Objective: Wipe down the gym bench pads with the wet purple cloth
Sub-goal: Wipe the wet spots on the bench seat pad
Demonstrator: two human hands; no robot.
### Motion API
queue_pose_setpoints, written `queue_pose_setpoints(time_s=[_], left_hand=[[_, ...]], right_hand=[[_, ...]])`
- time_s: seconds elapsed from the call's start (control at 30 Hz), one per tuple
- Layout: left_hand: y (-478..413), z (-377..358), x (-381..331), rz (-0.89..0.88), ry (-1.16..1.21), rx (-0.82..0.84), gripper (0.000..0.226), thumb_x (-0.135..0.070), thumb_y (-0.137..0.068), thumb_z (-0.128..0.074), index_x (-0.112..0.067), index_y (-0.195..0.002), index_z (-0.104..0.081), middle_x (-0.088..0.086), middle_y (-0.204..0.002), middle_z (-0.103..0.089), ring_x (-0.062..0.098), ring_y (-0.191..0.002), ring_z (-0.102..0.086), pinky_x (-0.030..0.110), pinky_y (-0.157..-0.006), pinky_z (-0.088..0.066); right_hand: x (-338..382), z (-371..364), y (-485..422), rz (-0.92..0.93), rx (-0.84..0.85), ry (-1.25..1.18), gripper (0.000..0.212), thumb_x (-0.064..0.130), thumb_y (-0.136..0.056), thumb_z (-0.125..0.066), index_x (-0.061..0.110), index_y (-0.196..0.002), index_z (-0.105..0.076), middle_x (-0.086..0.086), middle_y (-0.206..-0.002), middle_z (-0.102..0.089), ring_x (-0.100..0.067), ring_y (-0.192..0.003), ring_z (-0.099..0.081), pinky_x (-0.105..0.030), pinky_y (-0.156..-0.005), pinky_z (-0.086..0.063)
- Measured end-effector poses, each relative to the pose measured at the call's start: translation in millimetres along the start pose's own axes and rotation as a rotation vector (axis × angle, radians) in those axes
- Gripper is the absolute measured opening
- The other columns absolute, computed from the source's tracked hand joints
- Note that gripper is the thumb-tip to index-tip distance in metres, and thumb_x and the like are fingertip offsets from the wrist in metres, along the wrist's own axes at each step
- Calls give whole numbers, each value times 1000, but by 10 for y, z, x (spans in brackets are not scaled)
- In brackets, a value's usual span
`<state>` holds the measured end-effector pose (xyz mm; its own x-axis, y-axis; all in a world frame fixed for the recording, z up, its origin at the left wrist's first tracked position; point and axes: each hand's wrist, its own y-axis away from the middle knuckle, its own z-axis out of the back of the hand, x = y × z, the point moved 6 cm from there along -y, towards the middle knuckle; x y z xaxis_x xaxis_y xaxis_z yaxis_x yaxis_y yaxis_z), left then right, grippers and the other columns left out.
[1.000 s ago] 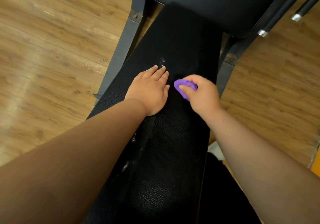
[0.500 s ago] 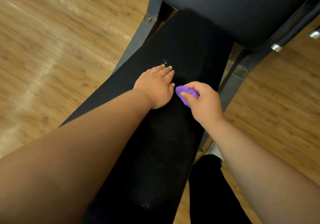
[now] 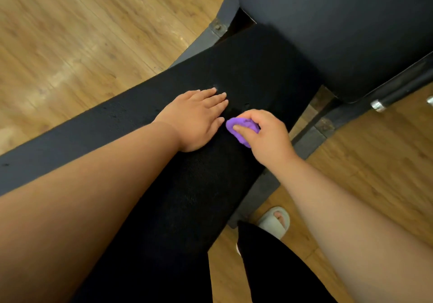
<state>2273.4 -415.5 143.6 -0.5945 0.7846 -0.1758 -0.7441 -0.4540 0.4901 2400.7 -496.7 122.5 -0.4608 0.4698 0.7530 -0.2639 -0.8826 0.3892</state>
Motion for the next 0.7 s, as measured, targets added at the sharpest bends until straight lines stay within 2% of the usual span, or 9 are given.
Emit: queue_pose_setpoints(time_s=[0.1,0.2,0.3,0.37,0.43,0.53,0.57,0.67,0.7], left_hand=[[-6,-10,15,7,15,-2,55,-41,-103,-17,-22,-155,-14,-5,-162,-11,13,-150,-3,32,-121,-4],[-8,-17,15,14,4,15,55,-41,-103,-16,-22,-155,-13,-6,-162,-10,13,-150,-3,33,-121,-4],[-9,-17,8,5,-14,12,56,-41,-103,-16,-22,-155,-13,-6,-162,-10,13,-150,-3,33,-121,-5],[-7,-16,8,2,-19,3,56,-41,-103,-16,-22,-155,-13,-6,-162,-10,13,-150,-3,33,-121,-5],[-3,-19,-13,-5,-16,10,55,-41,-103,-17,-22,-155,-13,-6,-162,-10,13,-150,-3,33,-121,-5],[-11,-16,-19,-23,-26,11,55,-41,-103,-17,-22,-155,-13,-6,-163,-9,13,-149,-3,33,-120,-3],[-11,-18,-16,-22,-23,13,56,-41,-103,-17,-22,-155,-13,-6,-163,-9,12,-149,-2,32,-120,-2],[-16,-24,-15,-12,-17,26,56,-42,-103,-19,-22,-155,-13,-6,-163,-9,11,-149,-2,31,-119,-2],[-20,-22,-14,-11,-19,23,56,-42,-103,-19,-21,-155,-13,-6,-163,-9,11,-149,-2,30,-119,-2]], right_hand=[[59,36,-285,3,-2,-25,13,21,-92,-61,32,-85,-64,4,-93,-61,-3,-75,-56,-11,-62,-41],[42,42,-213,8,-5,-50,23,20,-93,-60,40,-82,-61,10,-90,-62,5,-73,-58,-5,-58,-40],[-10,39,40,28,20,-54,20,15,-93,-60,34,-88,-63,14,-92,-60,19,-79,-52,1,-61,-38],[-20,54,22,59,5,-6,17,15,-91,-61,31,-88,-64,7,-94,-61,13,-79,-53,0,-64,-37],[-24,57,-133,60,-4,35,11,19,-91,-61,29,-89,-64,2,-96,-62,2,-79,-55,-4,-66,-40],[-34,60,-314,12,-53,-13,7,21,-92,-60,26,-90,-65,1,-90,-63,-9,-79,-59,-28,-73,-54],[-29,58,-315,13,-59,-25,8,21,-92,-60,27,-89,-65,3,-85,-64,-9,-78,-60,-29,-72,-54],[-23,44,-183,76,-1,-43,20,20,-94,-60,37,-83,-61,13,-75,-63,7,-69,-59,-7,-59,-43],[-22,40,-136,114,30,-45,21,19,-93,-61,38,-83,-60,14,-75,-62,11,-68,-57,-4,-57,-41]])
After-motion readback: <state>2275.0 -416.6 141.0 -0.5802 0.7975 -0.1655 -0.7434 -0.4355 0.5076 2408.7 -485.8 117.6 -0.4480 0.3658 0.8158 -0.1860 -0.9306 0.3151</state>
